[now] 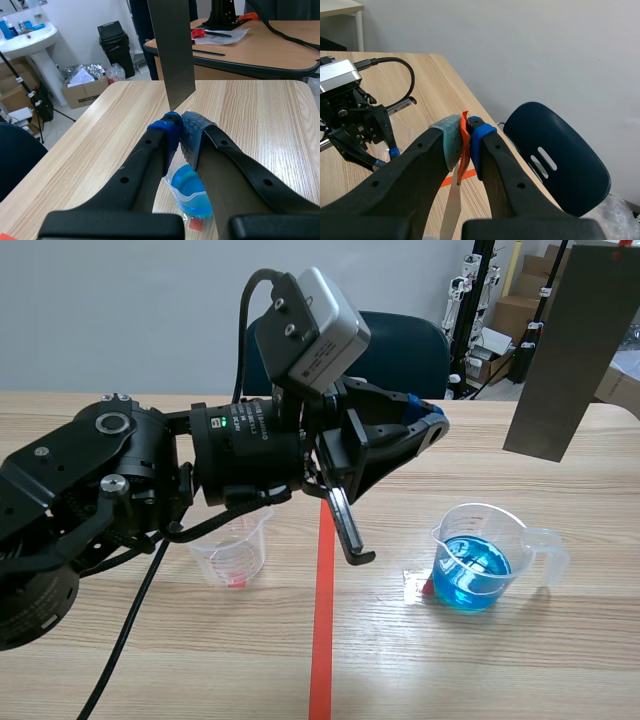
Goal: Do the redox reaction experiment. move the plate over the blue solution
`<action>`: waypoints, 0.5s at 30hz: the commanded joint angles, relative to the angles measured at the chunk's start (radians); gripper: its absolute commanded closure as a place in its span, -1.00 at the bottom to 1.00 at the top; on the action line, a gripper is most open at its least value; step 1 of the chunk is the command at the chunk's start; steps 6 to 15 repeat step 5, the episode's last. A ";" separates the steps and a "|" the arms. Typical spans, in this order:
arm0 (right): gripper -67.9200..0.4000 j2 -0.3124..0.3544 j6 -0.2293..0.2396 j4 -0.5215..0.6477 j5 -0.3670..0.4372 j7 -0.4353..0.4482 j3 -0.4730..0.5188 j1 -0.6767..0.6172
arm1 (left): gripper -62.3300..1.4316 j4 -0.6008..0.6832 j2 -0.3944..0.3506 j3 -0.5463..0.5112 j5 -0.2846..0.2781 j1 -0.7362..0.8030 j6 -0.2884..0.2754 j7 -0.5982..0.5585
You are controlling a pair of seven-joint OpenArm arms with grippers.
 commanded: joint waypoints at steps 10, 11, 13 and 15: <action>0.98 0.010 0.006 0.009 0.019 0.018 0.019 0.011 | 0.83 0.010 0.016 -0.003 -0.014 -0.005 0.009 -0.015; 0.98 0.010 0.006 0.009 0.019 0.018 0.019 0.011 | 0.83 0.010 0.016 -0.003 -0.014 -0.005 0.009 -0.015; 0.98 0.010 0.006 0.009 0.019 0.018 0.019 0.011 | 0.83 0.010 0.016 -0.003 -0.014 -0.005 0.009 -0.015; 0.98 0.010 0.006 0.009 0.019 0.018 0.019 0.011 | 0.83 0.010 0.016 -0.003 -0.014 -0.005 0.009 -0.015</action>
